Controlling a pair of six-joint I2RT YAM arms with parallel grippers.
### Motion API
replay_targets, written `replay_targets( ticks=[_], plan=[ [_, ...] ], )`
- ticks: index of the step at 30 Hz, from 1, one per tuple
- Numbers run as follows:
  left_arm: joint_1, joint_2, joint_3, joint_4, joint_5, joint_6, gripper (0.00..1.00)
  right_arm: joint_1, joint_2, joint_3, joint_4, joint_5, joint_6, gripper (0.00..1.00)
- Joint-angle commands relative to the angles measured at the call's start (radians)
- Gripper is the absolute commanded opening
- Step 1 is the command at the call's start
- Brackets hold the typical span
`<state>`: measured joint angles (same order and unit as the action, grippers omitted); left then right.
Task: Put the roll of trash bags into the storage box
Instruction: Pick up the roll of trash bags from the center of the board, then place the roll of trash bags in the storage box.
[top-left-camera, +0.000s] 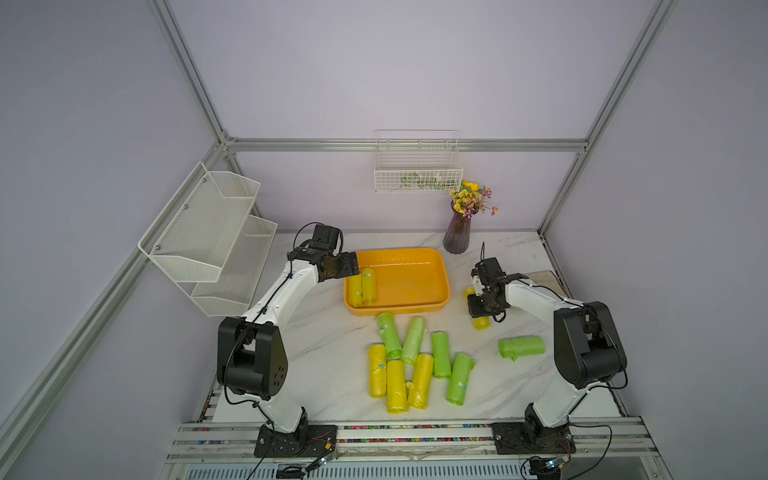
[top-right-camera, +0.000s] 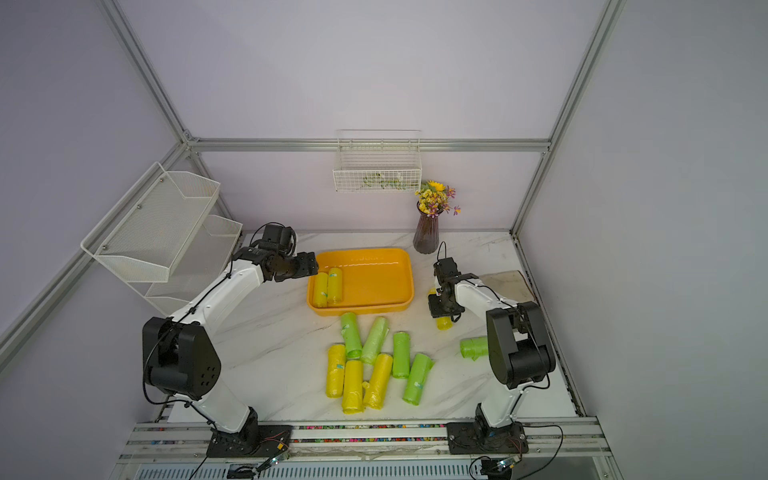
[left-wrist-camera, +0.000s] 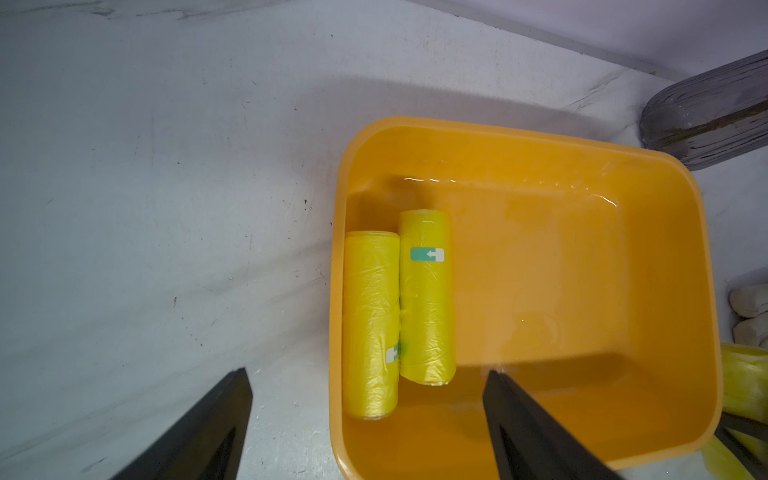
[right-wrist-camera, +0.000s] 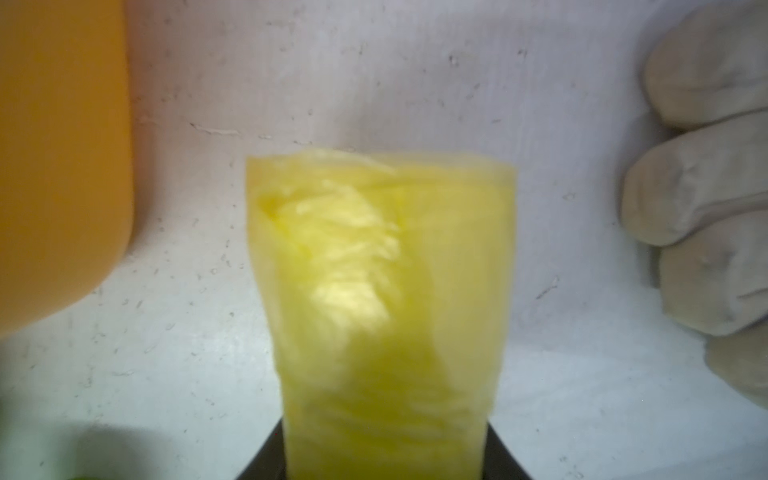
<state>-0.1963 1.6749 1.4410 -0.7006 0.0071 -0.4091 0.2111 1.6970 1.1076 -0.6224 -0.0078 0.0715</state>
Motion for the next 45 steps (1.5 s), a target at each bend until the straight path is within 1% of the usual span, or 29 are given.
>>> replay_targets(
  ticks=[1,2,4,7,10,13,17,19,22,26,29,35,40,45],
  plan=[
    [0.012,-0.050,0.000,0.025,-0.001,-0.002,0.87,-0.002,-0.095,0.069,0.026,-0.080,0.022,0.39],
    [0.012,-0.050,0.000,0.024,-0.001,-0.001,0.87,-0.002,-0.105,0.092,0.031,-0.116,0.022,0.39],
    [0.014,-0.047,0.000,0.023,-0.002,0.001,0.88,0.002,-0.118,0.135,0.069,-0.227,0.032,0.38],
    [0.014,-0.040,0.003,0.020,0.006,0.001,0.88,0.032,-0.127,0.157,0.206,-0.333,0.106,0.36],
    [0.014,-0.034,0.008,0.020,0.031,0.004,0.88,0.072,-0.102,0.172,0.348,-0.407,0.203,0.36],
    [0.014,-0.027,0.006,0.021,0.066,0.005,0.89,0.122,-0.031,0.206,0.465,-0.464,0.300,0.36],
    [0.014,-0.040,-0.028,0.020,0.058,0.001,0.91,0.240,0.083,0.289,0.533,-0.435,0.345,0.38],
    [0.015,-0.047,-0.044,0.025,0.052,0.004,0.92,0.276,0.164,0.348,0.567,-0.467,0.379,0.39],
    [0.014,-0.045,-0.045,0.025,0.066,0.010,0.92,0.305,0.286,0.427,0.611,-0.504,0.442,0.39],
    [0.015,-0.049,-0.042,0.023,0.080,0.005,0.92,0.330,0.411,0.487,0.695,-0.543,0.535,0.38],
    [0.014,-0.058,-0.051,0.023,0.076,0.000,0.92,0.349,0.488,0.535,0.700,-0.553,0.563,0.38],
    [0.015,-0.071,-0.079,0.029,0.068,0.000,0.93,0.359,0.563,0.535,0.764,-0.568,0.648,0.40],
    [0.015,-0.066,-0.084,0.038,0.074,-0.012,0.93,0.368,0.616,0.615,0.648,-0.575,0.596,0.43],
    [0.015,-0.066,-0.104,0.059,0.095,-0.027,0.93,0.369,0.605,0.593,0.638,-0.557,0.592,0.46]
  ],
)
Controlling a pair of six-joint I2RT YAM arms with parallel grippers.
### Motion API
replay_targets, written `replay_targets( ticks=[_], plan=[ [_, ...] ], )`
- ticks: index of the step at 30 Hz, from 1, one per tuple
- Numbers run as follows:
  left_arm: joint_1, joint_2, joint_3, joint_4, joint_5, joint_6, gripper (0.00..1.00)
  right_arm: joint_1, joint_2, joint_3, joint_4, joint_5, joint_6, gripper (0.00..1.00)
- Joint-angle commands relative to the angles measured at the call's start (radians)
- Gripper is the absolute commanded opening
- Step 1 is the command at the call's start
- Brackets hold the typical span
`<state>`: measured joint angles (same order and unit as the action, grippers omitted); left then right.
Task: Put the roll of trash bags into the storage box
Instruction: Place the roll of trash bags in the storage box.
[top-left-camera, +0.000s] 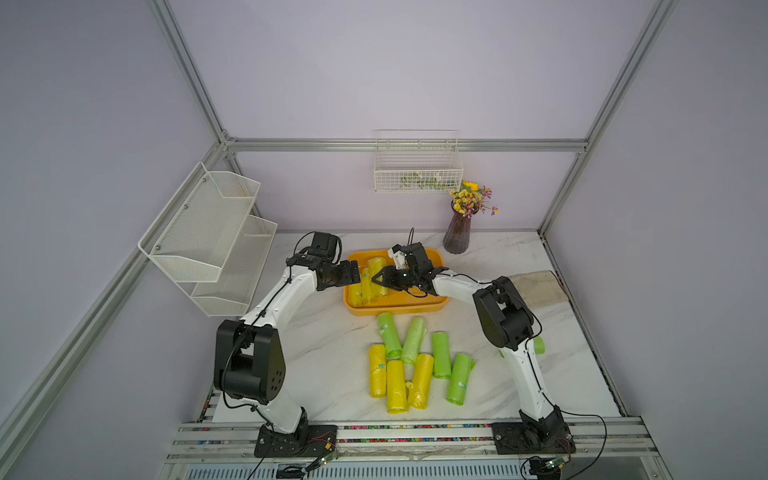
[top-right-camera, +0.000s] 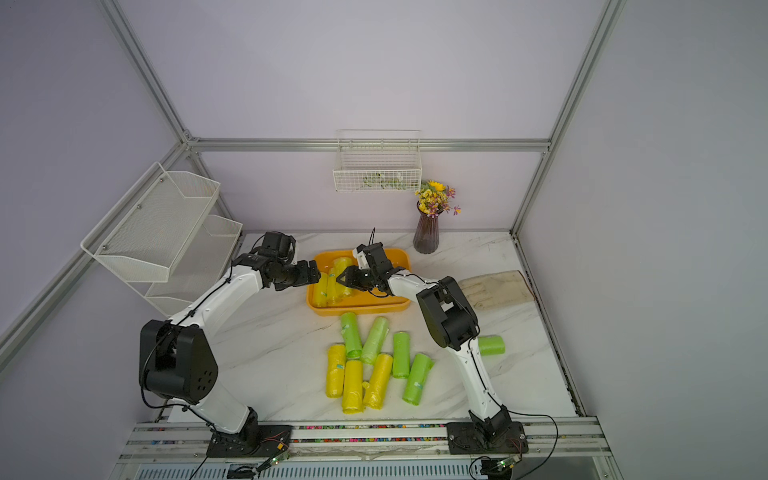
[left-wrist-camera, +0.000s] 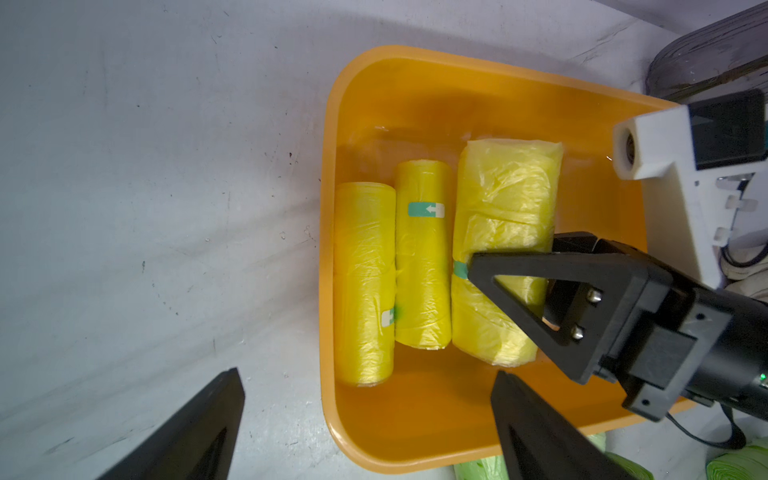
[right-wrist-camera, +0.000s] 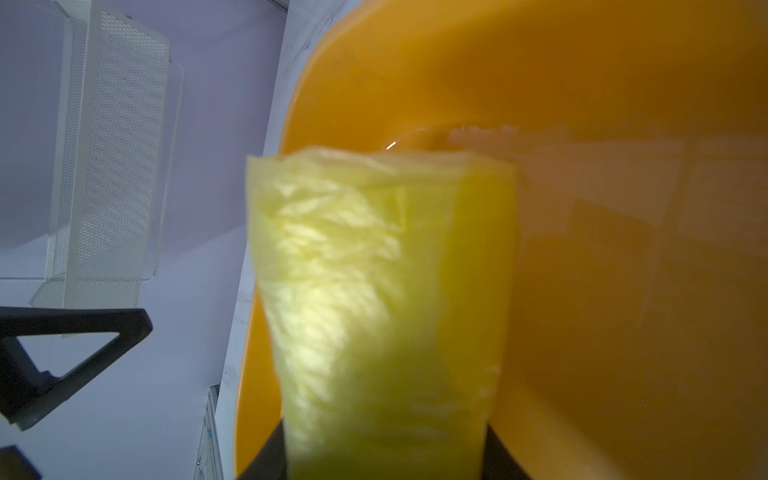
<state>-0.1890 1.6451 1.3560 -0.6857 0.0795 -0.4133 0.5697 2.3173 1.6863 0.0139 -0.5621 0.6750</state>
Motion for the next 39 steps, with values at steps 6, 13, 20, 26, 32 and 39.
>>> replay_targets(
  ticks=[6,13,20,26,32,39],
  plan=[
    [0.007,-0.061,-0.040,0.046,0.023,-0.016,0.94,0.012,-0.035,-0.030,0.007,0.017,-0.006,0.50],
    [0.008,-0.063,-0.047,0.049,0.027,-0.023,0.95,0.013,-0.042,-0.051,-0.016,0.019,-0.008,0.57],
    [0.007,-0.032,-0.031,0.058,0.055,-0.028,0.95,0.013,-0.074,-0.052,-0.082,0.045,-0.060,0.63],
    [0.008,-0.031,-0.023,0.058,0.060,-0.027,0.96,0.013,-0.106,-0.021,-0.173,0.077,-0.134,0.71],
    [0.006,-0.035,-0.023,0.058,0.069,-0.028,0.97,0.010,-0.121,-0.011,-0.196,0.071,-0.156,0.75],
    [0.006,-0.059,-0.041,0.056,0.058,-0.024,0.97,0.007,-0.155,-0.015,-0.234,0.104,-0.198,0.78]
  ],
)
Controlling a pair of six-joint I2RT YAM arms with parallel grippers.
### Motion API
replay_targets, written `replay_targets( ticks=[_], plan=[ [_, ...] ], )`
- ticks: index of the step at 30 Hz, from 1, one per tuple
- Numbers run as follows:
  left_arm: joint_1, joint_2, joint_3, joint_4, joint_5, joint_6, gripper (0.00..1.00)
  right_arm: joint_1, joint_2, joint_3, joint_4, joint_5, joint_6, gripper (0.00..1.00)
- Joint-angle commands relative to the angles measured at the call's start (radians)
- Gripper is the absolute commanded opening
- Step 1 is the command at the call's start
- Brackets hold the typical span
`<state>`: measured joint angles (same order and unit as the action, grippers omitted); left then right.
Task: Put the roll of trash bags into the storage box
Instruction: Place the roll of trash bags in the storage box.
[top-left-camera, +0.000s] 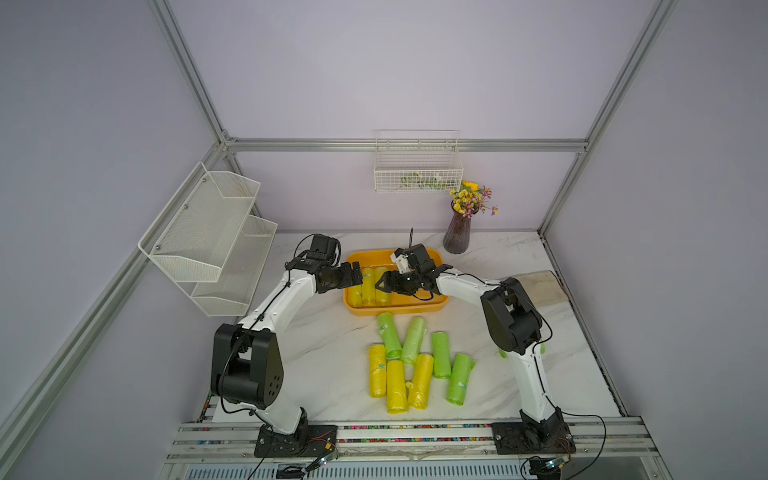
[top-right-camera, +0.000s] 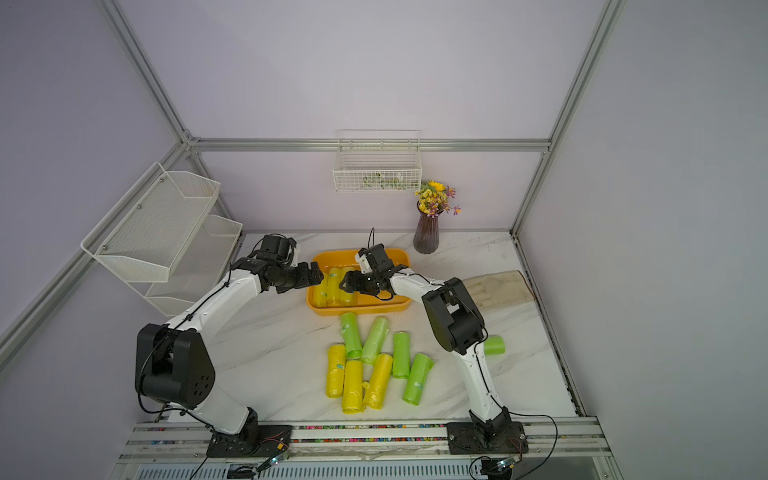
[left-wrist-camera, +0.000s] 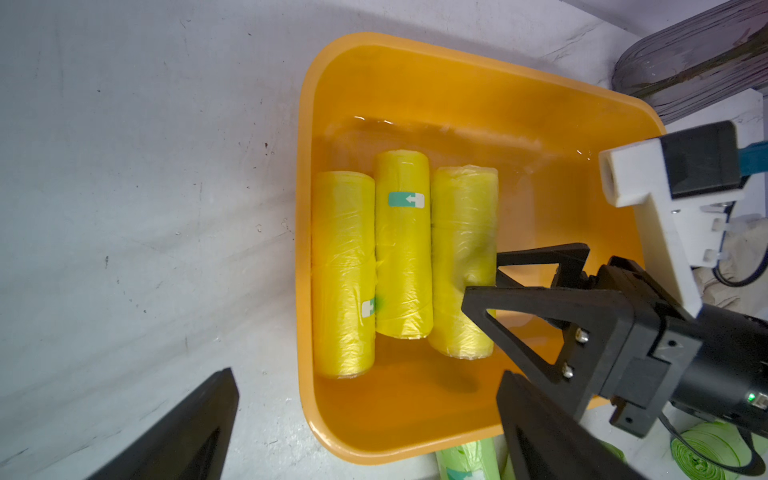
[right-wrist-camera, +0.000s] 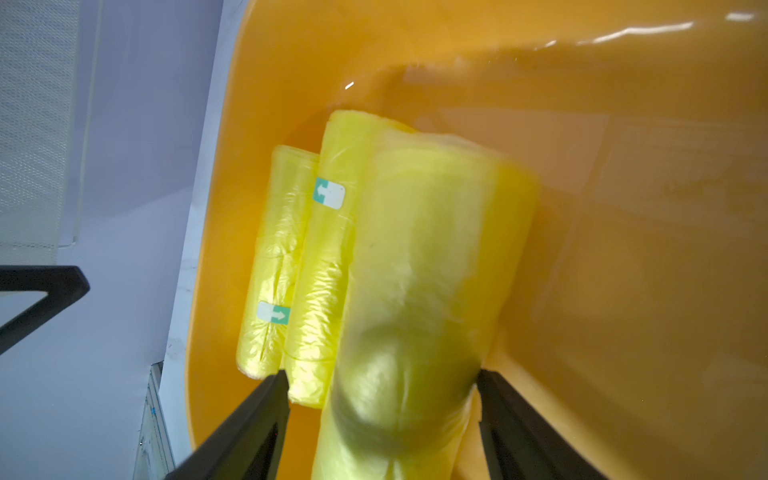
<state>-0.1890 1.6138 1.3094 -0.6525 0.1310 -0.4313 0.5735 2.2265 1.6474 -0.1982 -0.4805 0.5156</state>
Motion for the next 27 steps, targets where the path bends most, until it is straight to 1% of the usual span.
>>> replay_targets(
  ticks=[1,4,10,16,20,23,24,27],
  plan=[
    [0.006,-0.029,0.003,0.024,0.008,-0.007,0.97,0.003,-0.068,0.021,-0.015,0.013,-0.044,0.78],
    [0.007,-0.027,-0.002,0.024,0.017,-0.010,0.98,-0.001,-0.073,0.020,-0.012,-0.021,-0.050,0.79],
    [0.005,-0.040,-0.023,0.022,0.030,-0.008,0.98,-0.010,-0.095,0.002,-0.034,-0.006,-0.068,0.79],
    [-0.012,-0.092,-0.079,0.014,0.044,0.003,0.98,-0.037,-0.191,-0.058,-0.032,0.011,-0.097,0.80],
    [-0.059,-0.158,-0.151,0.015,0.026,0.001,0.98,-0.052,-0.305,-0.153,-0.035,0.034,-0.137,0.80],
    [-0.117,-0.191,-0.209,0.013,0.022,-0.009,0.98,-0.056,-0.389,-0.233,-0.058,0.061,-0.170,0.80],
    [-0.140,-0.228,-0.227,0.011,0.025,-0.010,0.97,-0.057,-0.414,-0.263,-0.068,0.066,-0.184,0.80],
    [-0.202,-0.256,-0.274,-0.009,0.022,-0.011,0.94,-0.063,-0.482,-0.361,-0.079,0.074,-0.212,0.81]
  ],
)
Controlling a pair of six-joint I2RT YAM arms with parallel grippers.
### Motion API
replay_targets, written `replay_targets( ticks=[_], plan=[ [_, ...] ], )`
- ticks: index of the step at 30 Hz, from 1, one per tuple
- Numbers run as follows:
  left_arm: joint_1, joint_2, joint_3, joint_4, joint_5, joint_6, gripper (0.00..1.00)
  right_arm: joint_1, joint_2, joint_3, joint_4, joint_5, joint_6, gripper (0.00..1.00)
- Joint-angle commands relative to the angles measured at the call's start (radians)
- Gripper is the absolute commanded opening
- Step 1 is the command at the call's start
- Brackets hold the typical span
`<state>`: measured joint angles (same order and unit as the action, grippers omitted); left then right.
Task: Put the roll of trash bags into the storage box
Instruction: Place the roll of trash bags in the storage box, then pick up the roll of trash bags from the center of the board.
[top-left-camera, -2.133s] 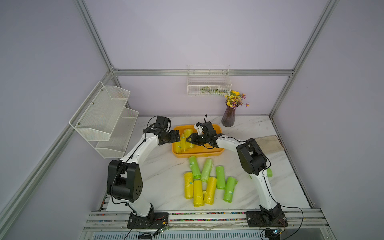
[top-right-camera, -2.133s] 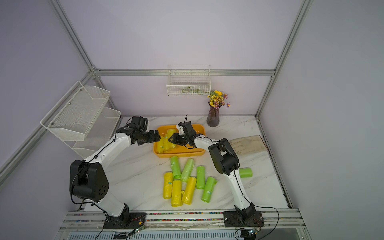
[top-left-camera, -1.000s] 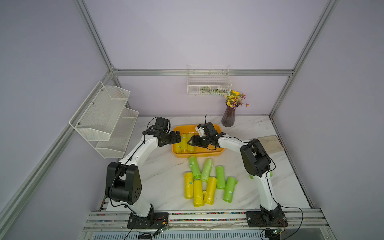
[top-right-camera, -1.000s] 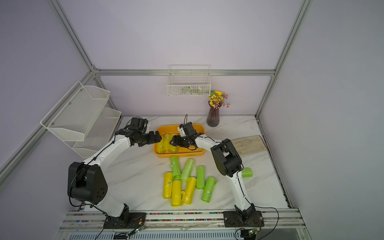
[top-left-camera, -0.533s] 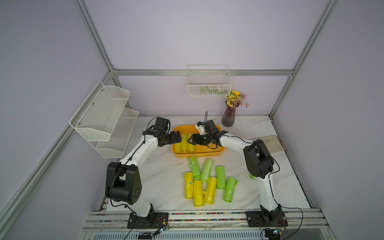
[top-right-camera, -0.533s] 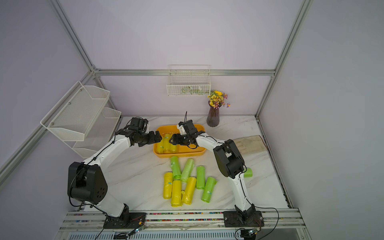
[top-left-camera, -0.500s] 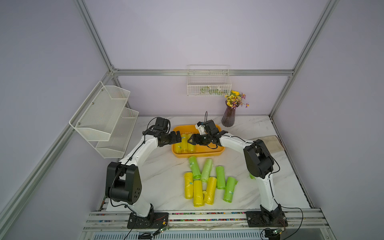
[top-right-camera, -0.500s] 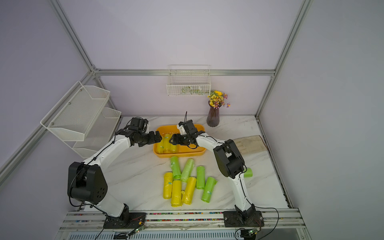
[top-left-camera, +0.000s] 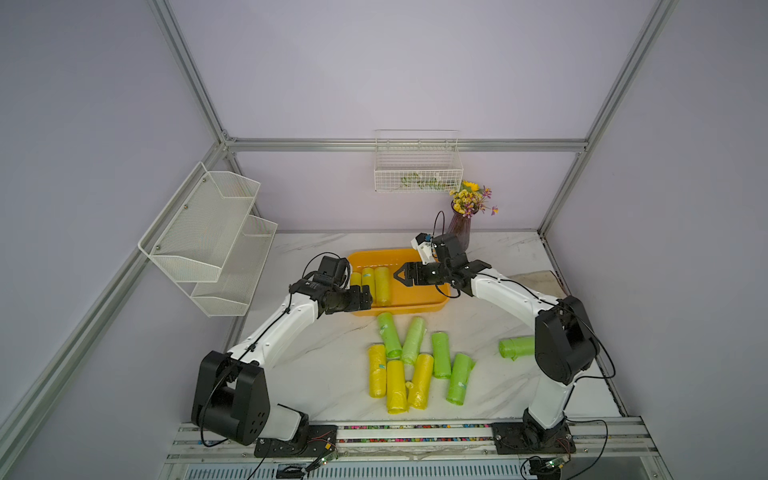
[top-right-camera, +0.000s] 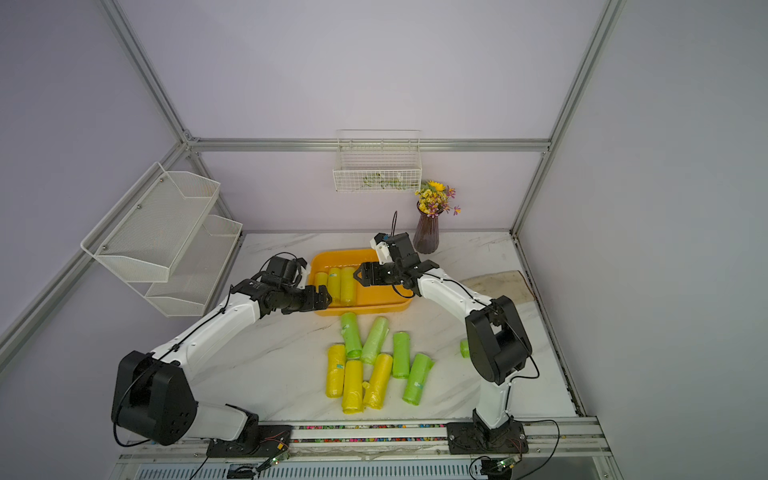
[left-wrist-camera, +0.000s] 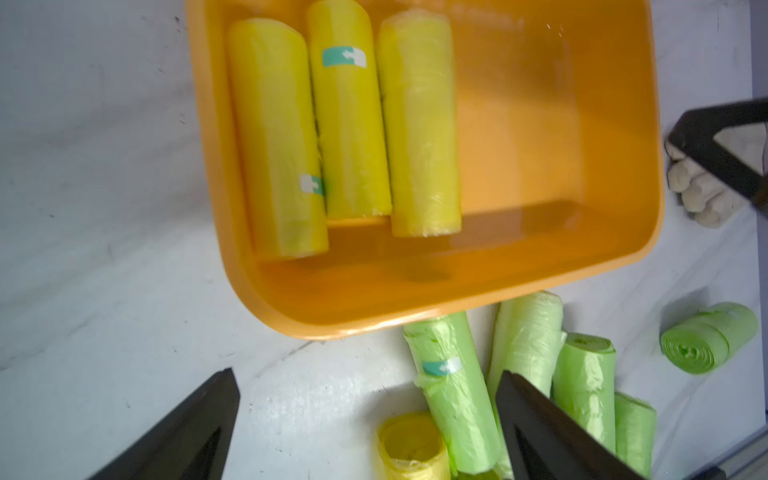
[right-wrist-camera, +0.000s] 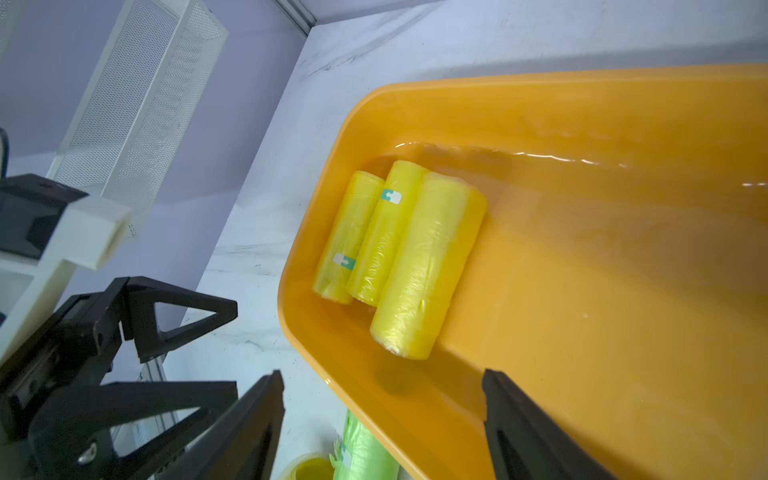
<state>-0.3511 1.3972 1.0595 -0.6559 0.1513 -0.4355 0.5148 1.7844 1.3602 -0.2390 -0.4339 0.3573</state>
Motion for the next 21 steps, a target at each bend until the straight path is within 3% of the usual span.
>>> replay_targets(
  ticks=[1,8,21],
  plan=[
    [-0.059,-0.047,-0.038,-0.016,-0.001,-0.007,0.92,-0.009,-0.061,-0.112,-0.037,0.024,-0.056,0.81],
    [-0.191,-0.104,-0.131,-0.047,-0.008,-0.061,0.87,-0.095,-0.183,-0.349,0.146,-0.047,0.070,0.81],
    [-0.283,0.007,-0.165,-0.086,0.005,-0.143,0.78,-0.159,-0.271,-0.392,0.147,-0.030,0.080,0.81]
  ],
)
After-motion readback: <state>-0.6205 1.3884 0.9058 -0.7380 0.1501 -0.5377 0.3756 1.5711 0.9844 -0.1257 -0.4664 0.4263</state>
